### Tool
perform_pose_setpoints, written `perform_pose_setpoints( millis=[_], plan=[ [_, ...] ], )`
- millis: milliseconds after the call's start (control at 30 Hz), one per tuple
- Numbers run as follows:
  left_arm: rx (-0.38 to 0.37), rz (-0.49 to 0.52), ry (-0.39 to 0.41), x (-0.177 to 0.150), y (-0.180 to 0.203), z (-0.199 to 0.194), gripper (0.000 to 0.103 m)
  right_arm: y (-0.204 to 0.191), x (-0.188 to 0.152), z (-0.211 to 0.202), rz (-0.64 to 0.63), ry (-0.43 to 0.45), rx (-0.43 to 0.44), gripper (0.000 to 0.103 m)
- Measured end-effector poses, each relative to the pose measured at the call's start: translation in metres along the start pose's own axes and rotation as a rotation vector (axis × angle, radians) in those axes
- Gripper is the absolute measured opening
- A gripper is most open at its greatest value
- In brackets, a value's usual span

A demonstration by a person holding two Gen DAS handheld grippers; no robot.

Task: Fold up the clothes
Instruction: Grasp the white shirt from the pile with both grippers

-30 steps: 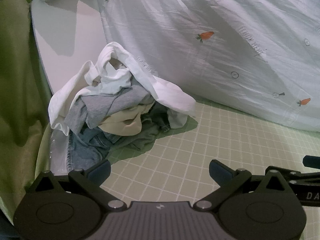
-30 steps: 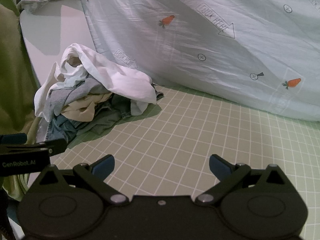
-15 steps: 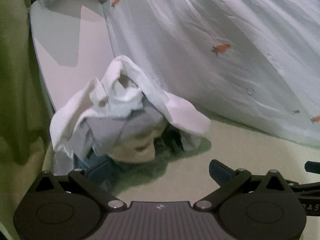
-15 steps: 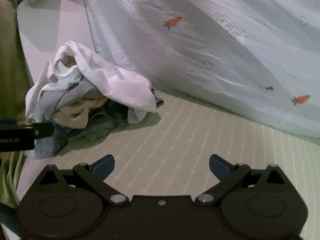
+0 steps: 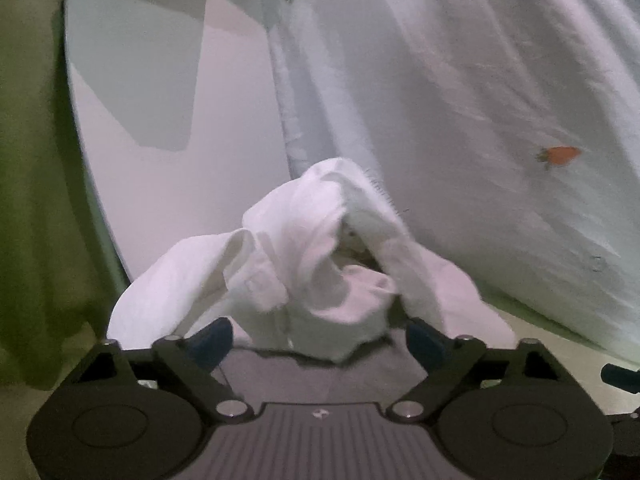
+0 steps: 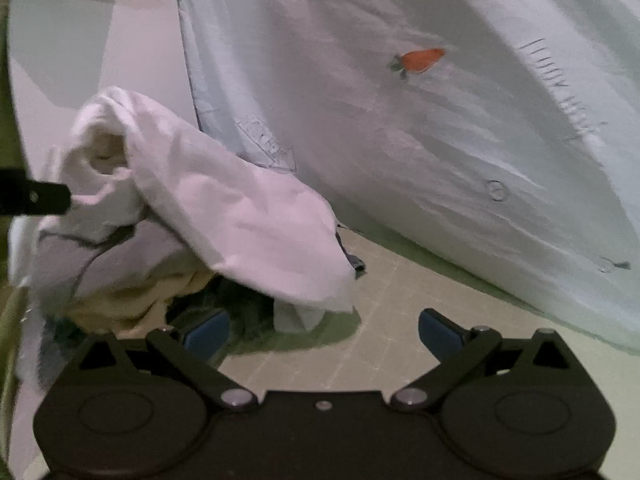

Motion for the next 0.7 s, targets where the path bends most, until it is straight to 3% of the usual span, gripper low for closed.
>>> perform_pose_setpoints(
  millis=[67,233,300,467,500,567,600,700],
  plan=[
    [0.015,-0.008,-0.013,0.004,-0.008,0.017,0.082,-0.005,0.003,0.026,-0.01,-0.024,-0.022,0.098],
    [-0.001,-0.051,-0.014,0.013,-0.025,0.047,0.082,-0.01,0.001,0.091,-0.027,-0.108,-0.05,0.096],
    [-0.044,-0.099,-0.022,0.018,-0.031,0.057,0.083,-0.014,-0.002,0.115,-0.059,-0.141,-0.052,0.096],
    [-0.097,-0.163,-0.005,0.025,-0.034,0.069,0.081,-0.021,0.003,0.158,-0.139,-0.145,-0.062,0.095],
    [-0.104,-0.163,0.004,0.026,-0.033,0.07,0.078,-0.02,0.005,0.165,-0.152,-0.144,-0.074,0.09],
    [-0.135,-0.162,0.016,0.028,-0.029,0.069,0.051,-0.015,0.007,0.175,-0.152,-0.146,-0.075,0.066],
    [-0.156,-0.164,0.021,0.029,-0.027,0.068,0.048,-0.012,0.008,0.176,-0.13,-0.144,-0.069,0.049],
    [-0.128,-0.143,0.05,0.032,-0.02,0.065,0.038,0.004,0.013,0.168,-0.016,-0.108,-0.05,0.029]
  ],
)
Point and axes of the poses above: each gripper's, at about its wrist camera, not at the fingertips, and z roughly the way its jaws point, y to its right, x to its top, the point moved 6 cm from there along z, roughly the way its jaws point, and after that the axes turned 5 degrees about -z, right-handed, at the moved point
